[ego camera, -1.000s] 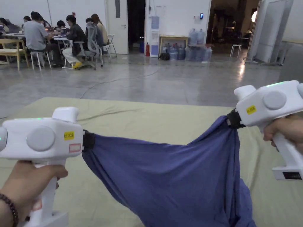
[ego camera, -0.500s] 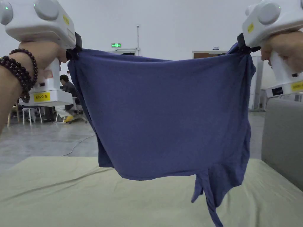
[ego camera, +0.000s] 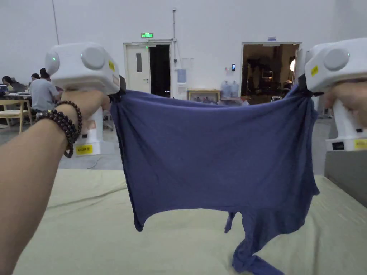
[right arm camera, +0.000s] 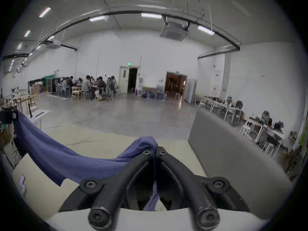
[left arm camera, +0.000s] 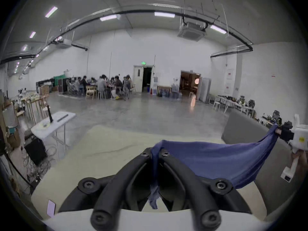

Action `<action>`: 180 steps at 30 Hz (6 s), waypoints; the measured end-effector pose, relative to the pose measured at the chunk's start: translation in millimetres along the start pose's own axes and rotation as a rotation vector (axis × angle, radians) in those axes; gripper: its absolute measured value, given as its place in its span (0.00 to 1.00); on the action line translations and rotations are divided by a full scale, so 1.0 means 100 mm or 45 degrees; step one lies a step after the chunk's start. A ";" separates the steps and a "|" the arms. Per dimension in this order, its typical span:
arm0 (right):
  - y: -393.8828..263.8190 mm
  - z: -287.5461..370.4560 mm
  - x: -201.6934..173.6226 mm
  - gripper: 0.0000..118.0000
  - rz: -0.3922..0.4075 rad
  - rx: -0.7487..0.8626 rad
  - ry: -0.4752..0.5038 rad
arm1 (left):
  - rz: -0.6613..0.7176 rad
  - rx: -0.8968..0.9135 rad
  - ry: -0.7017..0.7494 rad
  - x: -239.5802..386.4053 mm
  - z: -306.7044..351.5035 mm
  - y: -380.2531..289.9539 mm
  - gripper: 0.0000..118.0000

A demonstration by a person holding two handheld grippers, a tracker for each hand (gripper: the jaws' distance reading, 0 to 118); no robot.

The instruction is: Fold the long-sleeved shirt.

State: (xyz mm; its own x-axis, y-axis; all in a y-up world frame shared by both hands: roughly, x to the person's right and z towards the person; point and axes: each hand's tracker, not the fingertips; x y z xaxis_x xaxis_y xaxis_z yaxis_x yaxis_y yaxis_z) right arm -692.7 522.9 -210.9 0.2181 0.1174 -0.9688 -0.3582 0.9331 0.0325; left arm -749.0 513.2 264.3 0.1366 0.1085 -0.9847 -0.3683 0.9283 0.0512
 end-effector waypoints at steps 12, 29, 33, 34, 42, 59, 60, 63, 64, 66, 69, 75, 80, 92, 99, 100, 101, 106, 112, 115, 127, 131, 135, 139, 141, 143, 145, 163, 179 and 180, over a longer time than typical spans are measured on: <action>-1.13 0.09 0.06 0.00 0.078 -0.073 0.008 | 0.081 -0.184 -0.073 -0.32 -0.08 -1.23 0.00; -4.21 2.00 -0.14 0.00 0.193 -0.543 0.199 | -0.041 -0.626 -0.057 -0.60 1.73 -4.06 0.00; -4.95 2.28 -0.24 0.00 0.212 -0.748 0.165 | -0.055 -0.800 -0.051 -0.68 1.91 -4.68 0.00; -5.11 2.34 -0.25 0.00 0.211 -0.786 0.189 | -0.070 -0.808 -0.051 -0.68 1.97 -4.78 0.00; -5.68 2.59 -0.40 0.00 0.485 -1.124 0.258 | -0.357 -1.046 -0.041 -0.68 2.16 -5.19 0.00; -4.95 2.76 -0.05 0.57 0.043 -0.704 0.184 | -0.109 -0.759 -0.173 -0.61 2.17 -4.66 0.55; -4.90 2.71 -0.04 0.22 0.004 -0.678 0.201 | -0.125 -0.713 -0.175 -0.56 2.17 -4.61 0.17; -4.86 2.53 -0.08 0.00 -0.032 -0.655 0.156 | -0.158 -0.679 -0.108 -0.40 2.03 -4.55 0.00; -4.84 2.48 -0.08 0.00 0.007 -0.661 0.160 | -0.164 -0.685 -0.122 -0.37 1.94 -4.53 0.00; -4.87 2.34 -0.10 0.00 -0.002 -0.696 0.204 | -0.169 -0.702 -0.137 -0.28 1.77 -4.50 0.00; -4.96 2.08 -0.16 0.00 -0.020 -0.733 0.237 | -0.181 -0.712 -0.151 -0.21 1.42 -4.46 0.00; -4.82 1.22 -0.33 0.00 -0.025 -0.760 0.241 | -0.159 -0.727 -0.165 -0.17 0.76 -4.41 0.00; -4.17 -0.27 -0.55 0.00 0.076 -0.705 0.251 | -0.165 -0.737 -0.153 -0.15 0.24 -4.39 0.00; -3.87 -3.13 -1.14 0.70 0.072 -0.938 0.128 | -0.018 -0.785 -0.175 -0.34 0.15 -4.71 0.00; -3.92 -3.07 -1.26 0.43 -0.060 -0.919 0.116 | -0.001 -0.884 -0.157 -0.40 0.08 -4.89 0.00; -3.90 -2.96 -1.30 0.12 -0.036 -0.862 0.033 | 0.005 -0.893 -0.160 -0.39 0.07 -4.89 0.00; -3.87 -2.82 -1.31 0.03 0.024 -0.833 -0.062 | 0.005 -0.894 -0.161 -0.36 0.08 -4.88 0.00; -3.81 -2.00 -1.12 0.03 0.040 -0.767 0.136 | -0.028 -0.836 -0.217 -0.21 0.24 -4.74 0.00; -3.64 -0.38 -0.75 0.03 0.023 -0.552 0.345 | -0.028 -0.781 -0.265 -0.11 0.53 -4.57 0.00; -3.69 0.47 -0.67 0.03 0.075 -0.478 0.388 | -0.041 -0.759 -0.270 -0.06 0.71 -4.52 0.00; -5.16 1.71 -0.78 0.03 0.052 -0.882 0.408 | -0.077 -0.747 -0.321 0.10 1.64 -4.57 0.00; -5.43 1.84 -0.82 0.04 0.039 -0.936 0.410 | -0.068 -0.732 -0.337 0.13 1.86 -4.58 0.00; -5.40 2.00 -0.77 0.31 0.009 -0.876 0.357 | -0.072 -0.722 -0.340 0.14 1.96 -4.57 0.00; -5.22 2.25 -0.62 0.91 -0.152 -0.693 0.364 | -0.076 -0.705 -0.331 0.11 1.97 -4.55 0.00; -5.14 2.26 -0.57 0.88 -0.191 -0.705 0.344 | -0.072 -0.706 -0.332 0.09 1.94 -4.56 0.00; -5.09 2.28 -0.51 0.11 -0.203 -0.686 0.327 | -0.069 -0.714 -0.324 0.07 1.85 -4.56 0.00; -5.09 2.24 -0.52 0.00 -0.151 -0.686 0.185 | -0.084 -0.711 -0.305 0.05 1.71 -4.55 0.00; -5.20 1.81 -0.38 0.00 -0.216 -0.779 0.313 | -0.134 -0.930 0.130 -0.37 -1.12 -4.61 0.79; -4.47 -0.43 -0.19 0.68 -0.180 -0.871 0.185 | -0.015 -0.831 -0.022 -0.27 -0.44 -4.42 0.00; -4.45 -0.59 -0.23 0.68 -0.159 -0.904 0.161 | -0.021 -0.833 -0.017 -0.25 -0.42 -4.42 0.00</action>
State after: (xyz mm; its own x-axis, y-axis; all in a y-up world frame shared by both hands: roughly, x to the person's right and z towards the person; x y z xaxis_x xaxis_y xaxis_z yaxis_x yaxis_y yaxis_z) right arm -592.1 84.7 -217.9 0.2043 -0.0554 -0.9773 -0.8491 0.4868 -0.2051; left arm -628.3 85.4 259.4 0.1570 0.1047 -0.9820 -0.8491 0.5221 -0.0800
